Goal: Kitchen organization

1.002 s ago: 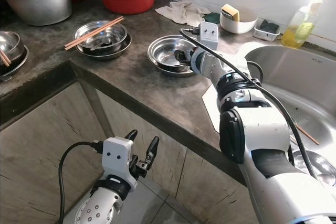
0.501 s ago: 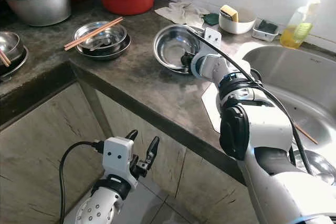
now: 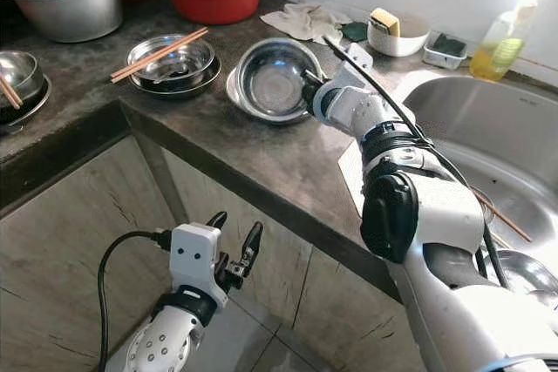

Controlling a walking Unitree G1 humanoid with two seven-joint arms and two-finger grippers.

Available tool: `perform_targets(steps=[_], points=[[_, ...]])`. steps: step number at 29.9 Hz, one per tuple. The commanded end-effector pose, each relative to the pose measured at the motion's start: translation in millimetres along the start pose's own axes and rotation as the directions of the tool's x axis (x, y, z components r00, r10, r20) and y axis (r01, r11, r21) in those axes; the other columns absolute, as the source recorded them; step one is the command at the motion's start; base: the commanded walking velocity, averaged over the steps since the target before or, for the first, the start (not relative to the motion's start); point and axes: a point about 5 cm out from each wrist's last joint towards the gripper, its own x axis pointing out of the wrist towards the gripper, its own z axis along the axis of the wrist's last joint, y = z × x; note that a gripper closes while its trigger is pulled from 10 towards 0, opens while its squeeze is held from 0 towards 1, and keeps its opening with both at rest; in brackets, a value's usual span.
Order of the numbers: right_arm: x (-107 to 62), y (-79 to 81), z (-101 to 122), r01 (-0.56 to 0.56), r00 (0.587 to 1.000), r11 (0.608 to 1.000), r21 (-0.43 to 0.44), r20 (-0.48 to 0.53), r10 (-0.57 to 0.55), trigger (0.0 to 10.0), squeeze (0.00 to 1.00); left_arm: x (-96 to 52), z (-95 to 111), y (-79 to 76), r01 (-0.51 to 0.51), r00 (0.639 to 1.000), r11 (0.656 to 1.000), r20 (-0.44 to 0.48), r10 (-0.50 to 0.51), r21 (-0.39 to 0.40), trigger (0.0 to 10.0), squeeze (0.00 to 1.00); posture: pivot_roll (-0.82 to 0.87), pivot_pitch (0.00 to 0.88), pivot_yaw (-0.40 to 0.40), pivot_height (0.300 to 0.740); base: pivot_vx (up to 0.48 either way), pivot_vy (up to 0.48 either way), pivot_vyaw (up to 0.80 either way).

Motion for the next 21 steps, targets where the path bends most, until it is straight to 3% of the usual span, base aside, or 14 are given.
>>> perform_targets(steps=[1, 5, 7, 8, 10, 15, 18, 19, 21], points=[[-2.9, -4.9, 8.2, -0.007, 0.999, 0.999, 0.037, 0.034, 0.005, 0.0, 0.00, 0.0, -3.7, -0.3, -0.002, 1.000, 1.000, -0.011, 0.002, 0.005, 10.0, 0.00, 0.13, 0.131, -0.097, 0.740, 0.000, 0.000, 0.00], [-6.2, -5.6, 19.5, -0.028, 0.994, 0.999, 0.026, 0.105, 0.025, 0.0, 0.00, 1.0, -4.6, 0.5, 0.001, 1.000, 1.000, -0.009, -0.001, 0.009, 10.0, 0.00, 0.13, 0.123, -0.093, 0.740, 0.000, 0.000, 0.00], [-8.5, -4.2, 25.6, -0.047, 0.987, 0.999, -0.016, 0.156, 0.049, 0.0, 0.00, 1.6, -4.2, 0.5, 0.003, 1.000, 1.000, -0.005, -0.002, 0.012, 10.0, 0.00, 0.12, 0.120, -0.090, 0.740, 0.000, 0.000, 0.00], [-13.3, 0.9, 32.5, -0.089, 0.964, 0.991, -0.099, 0.242, 0.111, 0.0, 0.00, 2.5, -3.7, 1.0, 0.003, 1.000, 1.000, 0.000, -0.003, 0.015, 10.0, 0.00, 0.12, 0.116, -0.087, 0.740, 0.000, 0.000, 0.00], [-15.6, 3.9, 33.8, -0.110, 0.952, 0.985, -0.132, 0.273, 0.142, 0.0, 0.00, 2.9, -3.6, 1.5, 0.002, 1.000, 1.000, 0.002, -0.002, 0.016, 10.0, 0.00, 0.12, 0.114, -0.086, 0.740, 0.000, 0.000, 0.00], [-38.7, 9.4, 14.9, -0.114, 0.898, 0.950, -0.292, 0.379, 0.224, 0.0, 0.00, 5.3, -2.4, 3.7, 0.006, 1.000, 1.000, 0.014, -0.006, 0.023, 10.0, 0.00, 0.12, 0.103, -0.074, 0.740, 0.000, 0.000, 0.00], [-56.0, 5.7, -0.1, -0.043, 0.854, 0.911, -0.410, 0.458, 0.246, 0.0, 0.00, 6.4, -2.5, 6.0, 0.005, 1.000, 1.000, 0.017, -0.005, 0.027, 10.0, 0.00, 0.12, 0.094, -0.066, 0.740, 0.000, 0.000, 0.00], [-65.4, 3.1, -9.2, 0.000, 0.821, 0.882, -0.472, 0.503, 0.269, 0.0, 0.00, 6.9, -2.2, 7.1, 0.003, 1.000, 1.000, 0.021, -0.004, 0.030, 10.0, 0.00, 0.11, 0.089, -0.062, 0.740, 0.000, 0.000, 0.00], [-70.3, 0.5, -15.1, 0.031, 0.807, 0.867, -0.498, 0.523, 0.272, 0.0, 0.00, 6.8, -2.0, 7.2, 0.003, 1.000, 1.000, 0.023, -0.004, 0.030, 10.0, 0.00, 0.11, 0.086, -0.058, 0.740, 0.000, 0.000, 0.00]])
